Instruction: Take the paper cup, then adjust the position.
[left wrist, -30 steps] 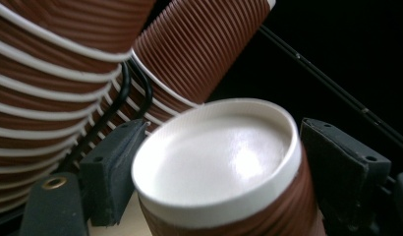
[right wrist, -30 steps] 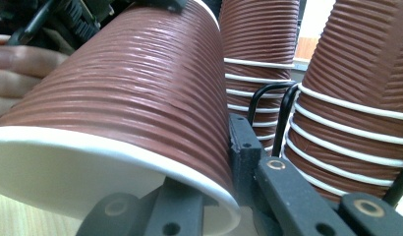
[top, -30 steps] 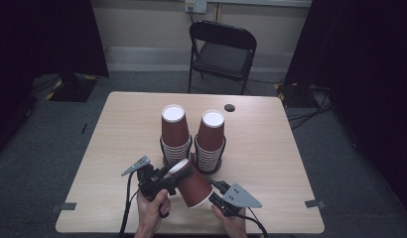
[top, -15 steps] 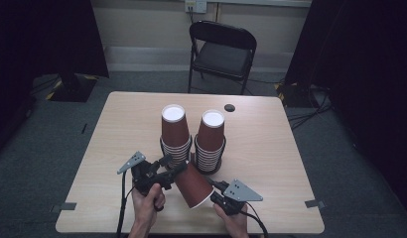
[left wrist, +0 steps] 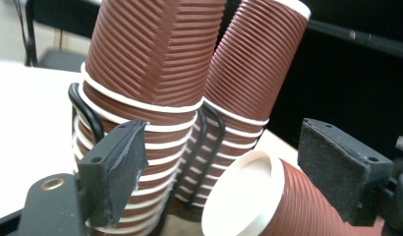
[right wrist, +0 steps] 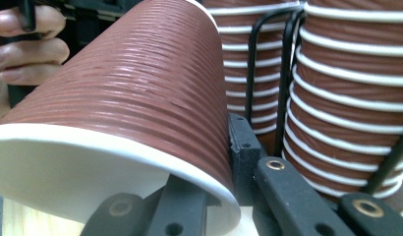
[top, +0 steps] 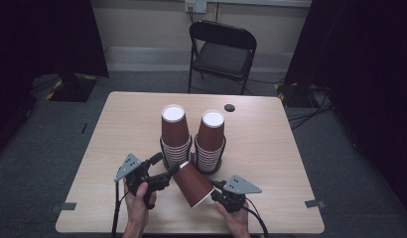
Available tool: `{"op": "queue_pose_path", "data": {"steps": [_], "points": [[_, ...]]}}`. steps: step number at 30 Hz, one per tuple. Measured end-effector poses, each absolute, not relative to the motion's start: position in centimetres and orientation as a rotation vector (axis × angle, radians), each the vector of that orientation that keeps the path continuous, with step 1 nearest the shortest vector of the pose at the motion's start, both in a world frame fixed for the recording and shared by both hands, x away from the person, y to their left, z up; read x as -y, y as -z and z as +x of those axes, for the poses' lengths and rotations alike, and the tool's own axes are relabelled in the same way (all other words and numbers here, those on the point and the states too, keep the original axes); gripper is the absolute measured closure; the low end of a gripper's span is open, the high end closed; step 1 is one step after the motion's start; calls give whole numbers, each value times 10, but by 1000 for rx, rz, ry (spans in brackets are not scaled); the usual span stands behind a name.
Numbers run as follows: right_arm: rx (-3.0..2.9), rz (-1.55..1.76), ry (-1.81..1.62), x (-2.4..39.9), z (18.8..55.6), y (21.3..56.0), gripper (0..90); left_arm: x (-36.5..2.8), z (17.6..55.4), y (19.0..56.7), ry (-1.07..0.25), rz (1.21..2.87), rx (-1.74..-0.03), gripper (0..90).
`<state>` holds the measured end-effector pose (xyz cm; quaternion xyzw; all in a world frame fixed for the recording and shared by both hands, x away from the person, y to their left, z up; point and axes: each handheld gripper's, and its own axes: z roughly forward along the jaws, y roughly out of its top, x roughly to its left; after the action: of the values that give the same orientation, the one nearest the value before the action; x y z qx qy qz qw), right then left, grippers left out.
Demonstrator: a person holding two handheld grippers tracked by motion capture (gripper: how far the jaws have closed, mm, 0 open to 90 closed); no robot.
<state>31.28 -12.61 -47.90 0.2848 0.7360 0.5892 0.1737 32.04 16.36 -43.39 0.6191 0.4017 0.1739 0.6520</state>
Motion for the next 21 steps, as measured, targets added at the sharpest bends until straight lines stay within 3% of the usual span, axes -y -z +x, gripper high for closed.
{"op": "queue_pose_path", "data": {"steps": [21], "points": [[-2237,871,-1536,136,319,473,855,-167,305,450,-589,1579,-793,204]]}}
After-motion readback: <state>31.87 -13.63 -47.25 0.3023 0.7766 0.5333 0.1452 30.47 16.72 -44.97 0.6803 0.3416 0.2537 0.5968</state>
